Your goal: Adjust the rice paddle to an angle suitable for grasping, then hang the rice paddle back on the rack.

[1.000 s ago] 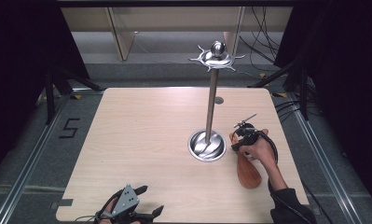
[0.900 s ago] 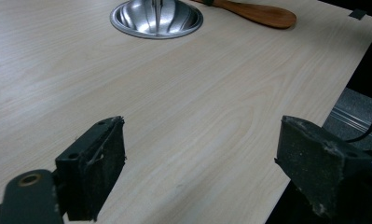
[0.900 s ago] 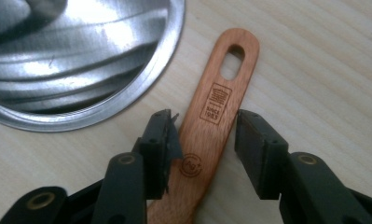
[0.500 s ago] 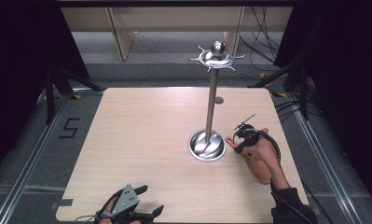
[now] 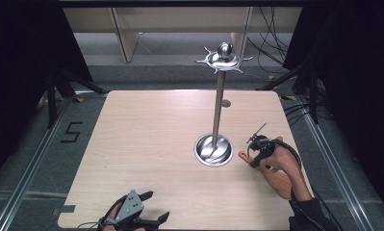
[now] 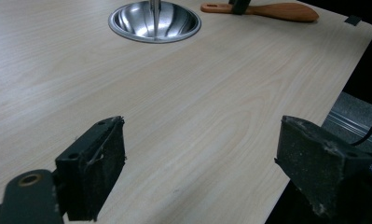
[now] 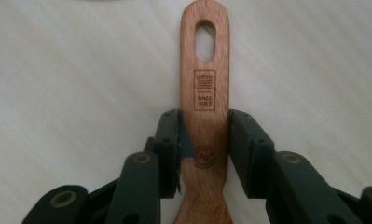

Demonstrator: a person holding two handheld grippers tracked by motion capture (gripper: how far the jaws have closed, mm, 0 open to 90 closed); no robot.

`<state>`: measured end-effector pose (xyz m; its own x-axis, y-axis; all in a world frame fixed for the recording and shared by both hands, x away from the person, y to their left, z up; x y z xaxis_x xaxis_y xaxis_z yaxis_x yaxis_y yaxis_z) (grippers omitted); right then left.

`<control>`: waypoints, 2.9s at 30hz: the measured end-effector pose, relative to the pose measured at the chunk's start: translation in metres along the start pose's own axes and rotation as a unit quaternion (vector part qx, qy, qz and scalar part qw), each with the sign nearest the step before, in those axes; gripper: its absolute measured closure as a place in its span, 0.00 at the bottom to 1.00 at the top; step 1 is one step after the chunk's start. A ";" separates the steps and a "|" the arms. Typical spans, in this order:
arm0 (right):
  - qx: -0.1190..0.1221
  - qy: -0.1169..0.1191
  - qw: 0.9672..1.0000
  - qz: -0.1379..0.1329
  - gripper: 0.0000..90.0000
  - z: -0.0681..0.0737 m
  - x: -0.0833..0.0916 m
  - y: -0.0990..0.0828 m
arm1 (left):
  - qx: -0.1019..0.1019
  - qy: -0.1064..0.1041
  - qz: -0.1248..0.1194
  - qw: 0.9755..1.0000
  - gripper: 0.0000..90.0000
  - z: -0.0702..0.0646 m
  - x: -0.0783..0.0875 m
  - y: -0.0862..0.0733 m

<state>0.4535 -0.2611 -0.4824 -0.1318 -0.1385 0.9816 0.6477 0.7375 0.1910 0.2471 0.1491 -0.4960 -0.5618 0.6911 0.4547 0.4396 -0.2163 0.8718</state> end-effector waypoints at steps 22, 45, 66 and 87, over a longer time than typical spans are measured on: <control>0.021 0.028 0.998 0.048 0.73 0.001 0.002 -0.003 | -0.002 0.000 0.003 1.000 0.17 0.000 0.000 0.000; 0.020 0.029 0.999 -0.037 0.74 -0.005 0.019 -0.019 | 0.002 0.001 0.000 1.000 0.17 -0.002 0.001 0.000; -0.015 0.045 0.980 -0.191 0.75 -0.009 0.064 -0.052 | -0.012 0.010 0.012 1.000 0.17 0.001 0.003 0.001; -0.025 0.063 0.959 -0.275 0.75 -0.009 0.093 -0.066 | -0.006 0.005 0.006 1.000 0.17 0.000 0.002 0.000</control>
<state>0.4058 -0.3284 -0.4038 -0.3754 -0.5783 0.7243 0.5418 0.4972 0.6777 0.2458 0.1508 -0.4955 -0.5631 0.6822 0.4663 0.4383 -0.2318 0.8684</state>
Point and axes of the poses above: each handheld gripper's, and its own axes: x roughly backward along the jaws, y roughly out of its top, z roughly to its left, the point moved 1 cm from there along -x, roughly forward along the jaws, and after that the axes turned 4 degrees about x, right-handed, at the moved point
